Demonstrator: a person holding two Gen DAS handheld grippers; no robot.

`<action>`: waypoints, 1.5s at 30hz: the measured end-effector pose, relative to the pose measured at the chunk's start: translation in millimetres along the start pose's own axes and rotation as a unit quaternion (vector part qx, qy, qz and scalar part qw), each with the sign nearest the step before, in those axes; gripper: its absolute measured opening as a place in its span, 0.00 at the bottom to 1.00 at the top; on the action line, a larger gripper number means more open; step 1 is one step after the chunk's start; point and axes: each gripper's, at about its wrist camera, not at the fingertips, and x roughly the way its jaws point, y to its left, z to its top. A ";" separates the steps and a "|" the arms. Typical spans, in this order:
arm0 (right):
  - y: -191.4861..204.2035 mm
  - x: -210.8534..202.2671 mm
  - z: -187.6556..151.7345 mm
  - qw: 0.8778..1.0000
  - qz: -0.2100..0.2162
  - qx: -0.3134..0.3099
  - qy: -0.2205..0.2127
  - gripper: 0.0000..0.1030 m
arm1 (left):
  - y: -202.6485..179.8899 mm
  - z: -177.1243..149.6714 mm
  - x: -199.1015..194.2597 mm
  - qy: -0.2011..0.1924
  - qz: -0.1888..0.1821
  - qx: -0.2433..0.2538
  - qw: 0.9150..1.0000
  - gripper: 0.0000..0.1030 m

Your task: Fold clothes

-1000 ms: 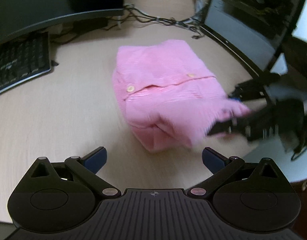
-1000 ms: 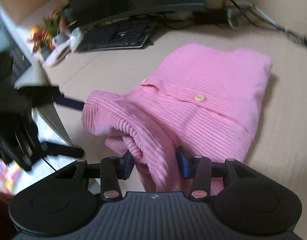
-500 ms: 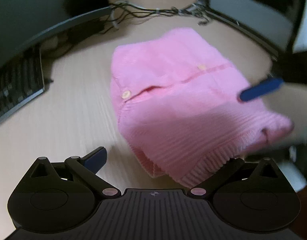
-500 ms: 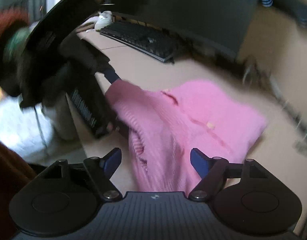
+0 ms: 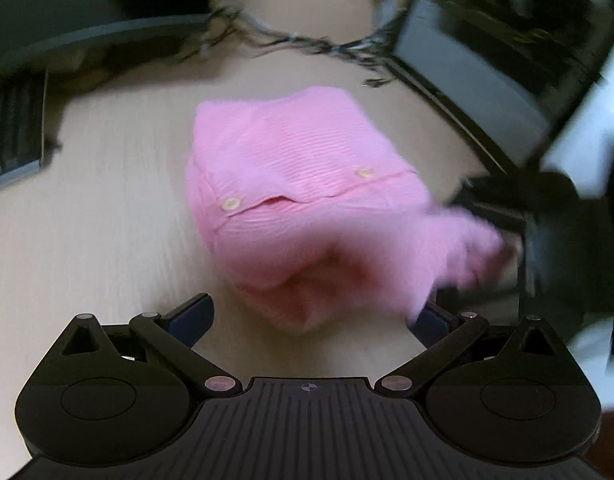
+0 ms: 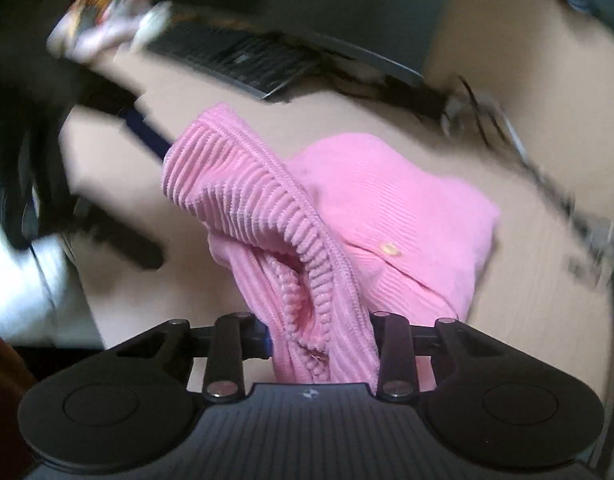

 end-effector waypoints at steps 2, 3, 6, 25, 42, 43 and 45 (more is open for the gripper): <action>-13.4 -11.9 6.7 0.999 0.022 0.037 -0.001 0.29 | -4.5 -2.4 -9.7 -0.016 0.029 0.050 0.998 1.00; -15.7 -16.6 8.4 0.999 0.025 0.036 -0.001 0.29 | -8.2 -3.6 -12.7 -0.026 0.046 0.080 0.995 1.00; -14.7 -27.3 11.3 0.999 0.032 0.012 0.012 0.29 | -23.7 -4.2 -11.5 -0.054 0.072 0.162 0.983 1.00; -46.4 29.3 89.7 0.983 0.046 -0.120 0.130 0.56 | -5.0 2.3 54.8 -0.023 -0.197 0.060 0.978 1.00; -79.1 -74.0 71.6 0.998 -0.049 -0.015 -0.047 1.00 | 54.1 45.4 66.6 -0.056 -0.144 -0.096 0.983 1.00; -84.1 -66.3 66.8 0.998 -0.050 0.004 -0.047 1.00 | 58.5 47.4 68.0 -0.058 -0.149 -0.103 0.982 1.00; -94.2 -50.9 57.0 0.997 -0.053 0.041 -0.047 1.00 | 64.3 51.2 70.0 -0.061 -0.160 -0.111 0.979 1.00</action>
